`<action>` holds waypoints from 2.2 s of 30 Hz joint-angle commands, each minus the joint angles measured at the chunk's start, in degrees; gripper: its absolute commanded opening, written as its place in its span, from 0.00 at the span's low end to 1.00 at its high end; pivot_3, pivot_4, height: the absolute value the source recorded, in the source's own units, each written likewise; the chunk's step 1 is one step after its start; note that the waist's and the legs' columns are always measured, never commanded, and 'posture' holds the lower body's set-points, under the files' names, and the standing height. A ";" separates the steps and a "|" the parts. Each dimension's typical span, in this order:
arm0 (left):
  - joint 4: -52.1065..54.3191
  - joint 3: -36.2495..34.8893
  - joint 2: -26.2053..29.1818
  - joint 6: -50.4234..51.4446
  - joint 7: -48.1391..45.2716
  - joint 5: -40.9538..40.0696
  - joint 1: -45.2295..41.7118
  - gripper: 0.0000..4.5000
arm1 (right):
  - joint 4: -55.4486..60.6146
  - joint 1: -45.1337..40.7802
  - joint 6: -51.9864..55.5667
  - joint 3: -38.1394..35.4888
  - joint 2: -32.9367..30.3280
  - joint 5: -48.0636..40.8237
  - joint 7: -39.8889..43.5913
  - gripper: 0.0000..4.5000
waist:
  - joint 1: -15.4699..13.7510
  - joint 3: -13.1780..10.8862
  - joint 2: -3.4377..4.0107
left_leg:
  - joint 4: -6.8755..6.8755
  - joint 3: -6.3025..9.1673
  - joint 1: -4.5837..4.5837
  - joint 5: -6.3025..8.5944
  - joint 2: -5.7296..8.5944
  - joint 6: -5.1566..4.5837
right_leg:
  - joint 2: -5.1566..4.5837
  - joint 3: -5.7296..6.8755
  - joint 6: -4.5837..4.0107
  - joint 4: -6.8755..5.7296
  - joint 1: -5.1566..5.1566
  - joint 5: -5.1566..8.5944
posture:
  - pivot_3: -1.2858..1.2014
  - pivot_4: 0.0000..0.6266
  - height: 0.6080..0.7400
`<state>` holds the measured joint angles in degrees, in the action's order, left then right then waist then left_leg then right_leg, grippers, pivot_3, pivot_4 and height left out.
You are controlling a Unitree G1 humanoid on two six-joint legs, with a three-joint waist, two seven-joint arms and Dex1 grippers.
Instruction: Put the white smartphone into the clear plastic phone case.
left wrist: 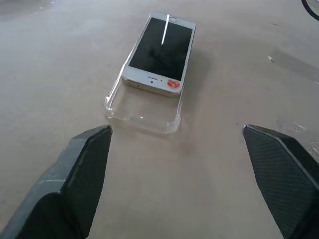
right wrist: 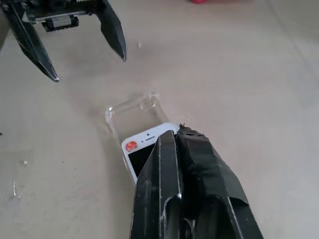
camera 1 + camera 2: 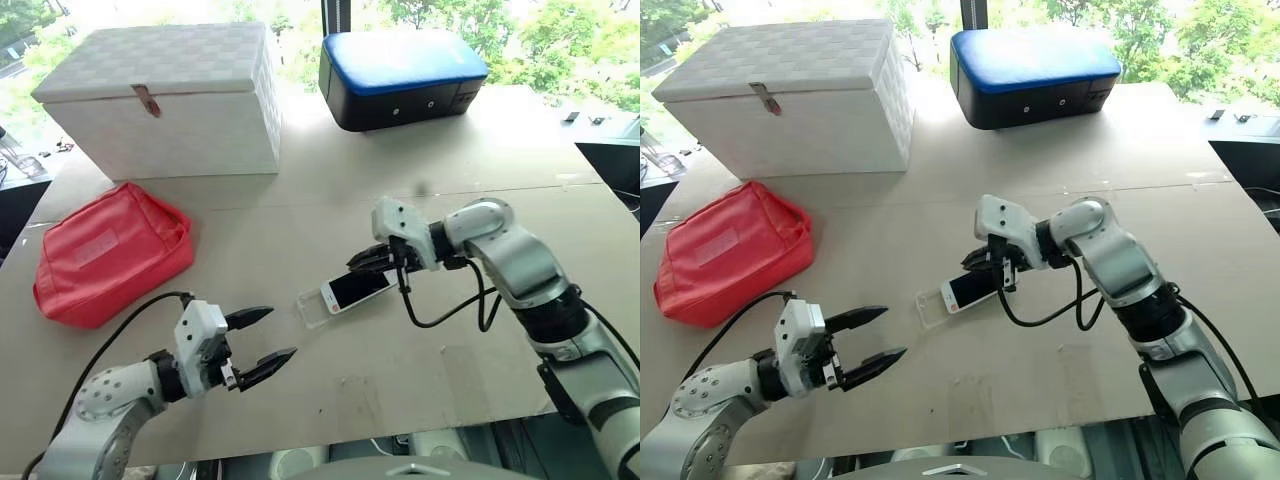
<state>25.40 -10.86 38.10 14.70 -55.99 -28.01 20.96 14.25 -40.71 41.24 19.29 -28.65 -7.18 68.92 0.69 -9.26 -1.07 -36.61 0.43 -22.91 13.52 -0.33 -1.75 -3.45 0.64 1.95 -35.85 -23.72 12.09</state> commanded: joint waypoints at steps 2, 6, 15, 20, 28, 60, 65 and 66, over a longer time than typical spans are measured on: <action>-1.64 2.58 0.07 -1.13 0.41 2.67 -1.13 0.39 | 3.64 3.62 0.56 -3.35 -4.08 -0.50 -4.24 0.00 | 0.08 -0.01 0.00 | 0.01 -0.06 -0.01 0.00 0.01 0.00 | -0.01 -0.02 0.00 0.03 -0.01 0.00 | 0.52 0.24 1.00; -3.81 3.48 0.37 -1.86 0.02 3.92 -2.38 0.01 | 4.55 5.50 1.23 -4.66 -6.40 -1.16 -6.79 0.00 | 0.11 -0.05 -0.02 | 0.01 -0.17 -0.03 0.00 0.01 0.00 | -0.02 -0.12 0.01 0.02 -0.07 0.00 | 0.52 0.24 1.00; -7.43 3.65 0.59 -2.32 -0.04 4.64 -5.69 0.01 | -0.04 6.24 -5.22 0.65 -10.22 4.74 -10.35 0.00 | -0.01 -0.05 -0.05 | 0.00 -0.16 -0.03 0.00 0.01 -0.01 | -0.02 -0.10 0.02 0.02 -0.06 0.01 | 0.52 0.24 1.00; -7.53 7.02 -1.26 -2.09 2.14 6.91 -8.00 0.01 | -4.05 5.52 -10.49 6.41 -8.83 8.81 -9.71 0.00 | -0.01 -0.06 -0.06 | -0.01 -0.18 -0.03 0.00 0.01 -0.01 | 0.01 -0.10 0.02 0.02 -0.06 0.01 | 0.52 0.24 1.00; -10.05 7.74 -2.49 -4.25 4.30 9.41 -11.79 0.01 | -3.19 3.37 -12.36 11.39 -1.85 9.95 -8.13 0.00 | -0.02 -0.06 -0.06 | -0.05 -0.11 -0.01 -0.01 -0.03 -0.01 | 0.14 -0.12 0.02 -0.03 -0.05 -0.01 | 0.52 0.24 1.00; -28.19 13.54 -1.98 -8.98 -0.59 15.34 -35.48 0.01 | 0.64 8.50 -6.91 3.44 -2.55 9.27 -14.42 0.00 | 0.08 -0.06 -0.07 | -0.23 -0.05 -0.04 -0.01 -0.08 -0.02 | 0.32 -0.13 0.25 -0.07 0.04 -0.16 | 0.52 0.24 1.00; -24.66 7.79 -1.51 -3.26 1.51 10.16 -32.91 0.01 | 0.21 9.69 -6.62 1.58 -4.52 9.84 -16.08 0.00 | -0.02 -0.06 -0.08 | -0.29 -0.07 -0.04 -0.01 -0.07 -0.01 | 0.28 -0.14 0.26 -0.08 0.05 -0.17 | 0.52 0.24 1.00; -23.39 6.43 -1.56 -1.56 1.80 8.55 -32.04 0.01 | -0.08 9.77 -6.70 1.26 -4.78 9.83 -16.35 0.00 | 0.01 -0.06 -0.08 | -0.29 -0.07 -0.05 -0.01 -0.07 -0.01 | 0.27 -0.14 0.26 -0.08 0.05 -0.17 | 0.52 0.24 1.00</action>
<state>-1.56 -1.48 35.93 11.01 -54.83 -16.26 -11.59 12.86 -30.55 34.84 23.48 -32.66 2.81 53.30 0.70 -9.32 -1.15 -36.90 0.36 -22.97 13.52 -0.40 -1.76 -3.18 0.50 2.21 -35.93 -23.67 11.92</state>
